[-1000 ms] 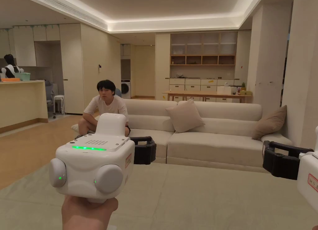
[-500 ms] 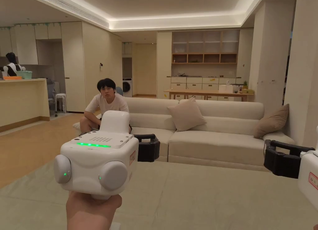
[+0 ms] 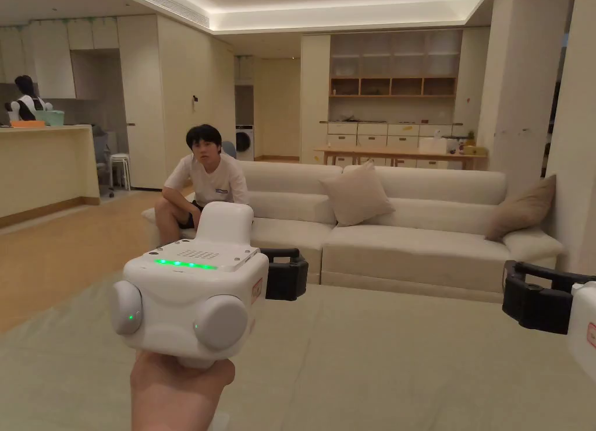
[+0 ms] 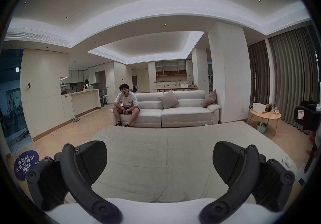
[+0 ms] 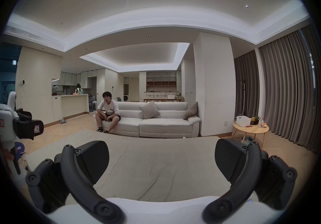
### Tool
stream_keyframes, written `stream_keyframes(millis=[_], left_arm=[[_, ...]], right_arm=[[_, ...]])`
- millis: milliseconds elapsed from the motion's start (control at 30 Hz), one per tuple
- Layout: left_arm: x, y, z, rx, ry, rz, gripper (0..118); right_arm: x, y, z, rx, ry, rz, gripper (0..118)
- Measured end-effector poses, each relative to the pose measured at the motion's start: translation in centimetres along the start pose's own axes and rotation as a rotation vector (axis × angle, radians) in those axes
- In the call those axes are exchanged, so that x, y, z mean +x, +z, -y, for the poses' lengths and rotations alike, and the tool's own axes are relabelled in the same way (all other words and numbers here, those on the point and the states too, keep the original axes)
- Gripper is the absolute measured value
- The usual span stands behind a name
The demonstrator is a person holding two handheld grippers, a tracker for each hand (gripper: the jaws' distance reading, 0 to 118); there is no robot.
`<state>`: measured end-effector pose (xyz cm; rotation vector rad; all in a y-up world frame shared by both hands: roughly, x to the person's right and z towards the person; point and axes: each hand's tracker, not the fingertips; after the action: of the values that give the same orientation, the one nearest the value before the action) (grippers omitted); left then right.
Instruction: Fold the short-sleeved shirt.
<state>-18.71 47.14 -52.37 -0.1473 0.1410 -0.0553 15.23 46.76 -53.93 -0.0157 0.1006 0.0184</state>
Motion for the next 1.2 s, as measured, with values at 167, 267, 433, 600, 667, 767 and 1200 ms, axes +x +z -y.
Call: stream_keyframes(millis=[167, 267, 433, 600, 667, 767, 1200], left_arm=[[0.1, -5.8, 5.6, -0.185, 0.048, 0.050, 118], [0.4, -10.8, 12.0, -0.327, 0.093, 0.080, 118], [2.5, -16.5, 22.8, -0.495, 0.041, 0.062, 118], [4.0, -20.7, 31.2, -0.685, 0.158, 0.038, 118], [4.1, -21.8, 33.9, -0.712, 0.220, 0.053, 118], [4.6, -22.8, 37.4, -0.809, 0.160, 0.019, 118], [4.8, -22.0, 38.1, -0.744, 0.094, 0.047, 118]], right_arm=[[0.3, -5.7, 7.2, -0.234, 0.023, 0.029, 118], [0.9, -9.3, 14.6, -0.402, -0.015, 0.055, 118], [1.7, -13.4, 25.5, -0.596, -0.038, 0.056, 118], [2.0, -17.3, 34.1, -0.743, -0.081, 0.088, 118], [2.4, -18.6, 37.2, -0.790, -0.034, 0.114, 118], [2.5, -19.3, 40.0, -0.831, 0.010, 0.097, 118], [3.0, -19.6, 39.9, -0.867, -0.036, 0.108, 118]])
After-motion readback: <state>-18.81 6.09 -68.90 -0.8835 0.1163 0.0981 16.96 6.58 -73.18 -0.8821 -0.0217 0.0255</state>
